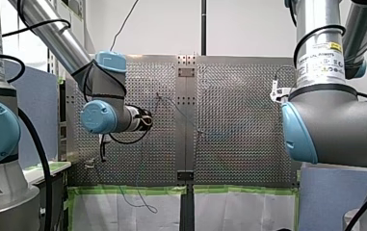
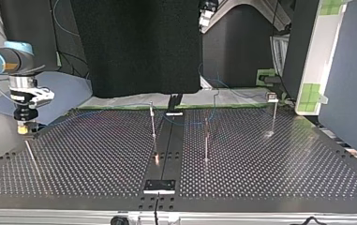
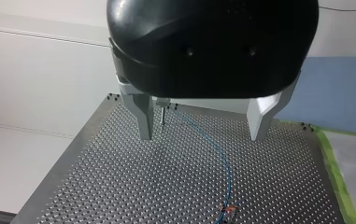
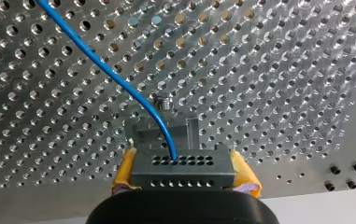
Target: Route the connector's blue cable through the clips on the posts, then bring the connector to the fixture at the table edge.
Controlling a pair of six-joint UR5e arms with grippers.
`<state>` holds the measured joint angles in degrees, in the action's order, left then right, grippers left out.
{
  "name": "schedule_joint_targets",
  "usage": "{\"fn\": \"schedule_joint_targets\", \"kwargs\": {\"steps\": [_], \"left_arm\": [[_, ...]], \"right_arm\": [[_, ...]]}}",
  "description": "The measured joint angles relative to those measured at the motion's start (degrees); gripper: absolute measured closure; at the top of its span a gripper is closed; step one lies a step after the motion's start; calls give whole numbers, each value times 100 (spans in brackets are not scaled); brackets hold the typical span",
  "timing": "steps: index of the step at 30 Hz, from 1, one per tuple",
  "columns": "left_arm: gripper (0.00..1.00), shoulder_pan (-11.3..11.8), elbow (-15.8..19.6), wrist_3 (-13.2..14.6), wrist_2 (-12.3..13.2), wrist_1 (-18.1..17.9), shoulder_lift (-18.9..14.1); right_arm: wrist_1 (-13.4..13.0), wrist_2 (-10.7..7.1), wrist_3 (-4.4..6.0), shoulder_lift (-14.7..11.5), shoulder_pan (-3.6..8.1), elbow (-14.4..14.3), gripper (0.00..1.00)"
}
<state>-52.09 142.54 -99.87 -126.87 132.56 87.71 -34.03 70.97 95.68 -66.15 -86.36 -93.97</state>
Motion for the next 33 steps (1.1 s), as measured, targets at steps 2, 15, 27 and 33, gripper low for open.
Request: {"fn": "schedule_joint_targets", "kwargs": {"steps": [2,15,27,33], "left_arm": [[0,-6,-3,8,0,-4,54],[0,-19,-18,77,-41,69,164],[0,-32,-105,316,-348,107,50],[0,-36,-191,479,-422,113,308]], "right_arm": [[28,5,-15,7,8,33,100],[245,57,-297,236,41,236,100],[372,-18,-329,246,15,346,100],[470,-35,-349,246,13,397,100]]}}
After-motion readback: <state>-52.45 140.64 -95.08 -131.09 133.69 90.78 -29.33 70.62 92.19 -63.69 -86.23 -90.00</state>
